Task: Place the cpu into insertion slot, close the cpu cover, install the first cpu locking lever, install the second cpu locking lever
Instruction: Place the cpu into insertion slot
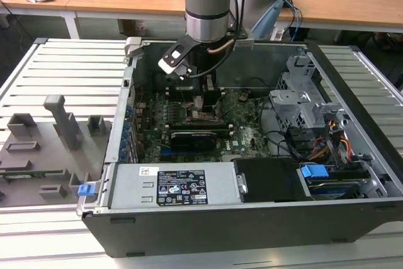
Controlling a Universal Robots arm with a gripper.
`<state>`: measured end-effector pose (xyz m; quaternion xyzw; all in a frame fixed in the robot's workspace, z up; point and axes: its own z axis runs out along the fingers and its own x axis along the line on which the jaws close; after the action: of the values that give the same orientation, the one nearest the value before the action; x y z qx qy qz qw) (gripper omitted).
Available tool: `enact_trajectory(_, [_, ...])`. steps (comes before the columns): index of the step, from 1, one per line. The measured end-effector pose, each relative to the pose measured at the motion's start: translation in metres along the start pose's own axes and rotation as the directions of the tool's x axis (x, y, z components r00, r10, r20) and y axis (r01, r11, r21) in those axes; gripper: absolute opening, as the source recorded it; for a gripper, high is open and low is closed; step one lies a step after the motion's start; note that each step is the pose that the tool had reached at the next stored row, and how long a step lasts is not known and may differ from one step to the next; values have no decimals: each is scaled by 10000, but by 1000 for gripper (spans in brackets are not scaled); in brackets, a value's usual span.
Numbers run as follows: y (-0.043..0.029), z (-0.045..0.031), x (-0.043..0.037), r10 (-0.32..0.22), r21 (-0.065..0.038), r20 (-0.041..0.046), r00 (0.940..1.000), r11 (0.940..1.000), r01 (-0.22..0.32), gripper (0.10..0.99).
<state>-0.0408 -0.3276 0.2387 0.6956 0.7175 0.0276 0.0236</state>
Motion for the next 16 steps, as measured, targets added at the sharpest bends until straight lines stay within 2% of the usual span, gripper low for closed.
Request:
enact_trajectory(4, [-16, 92, 15, 253, -1, 21, 9997, 9997, -253, 541])
enact_trajectory(8, [-26, 187, 29, 251, 2, 18, 9997, 9997, -251, 541])
enact_trajectory(12, [-34, 238, 30, 316, 2, 23, 9995, 9995, -316, 541])
enact_trajectory(16, [-43, 250, 50, 420, 2, 33, 9991, 9991, -420, 541])
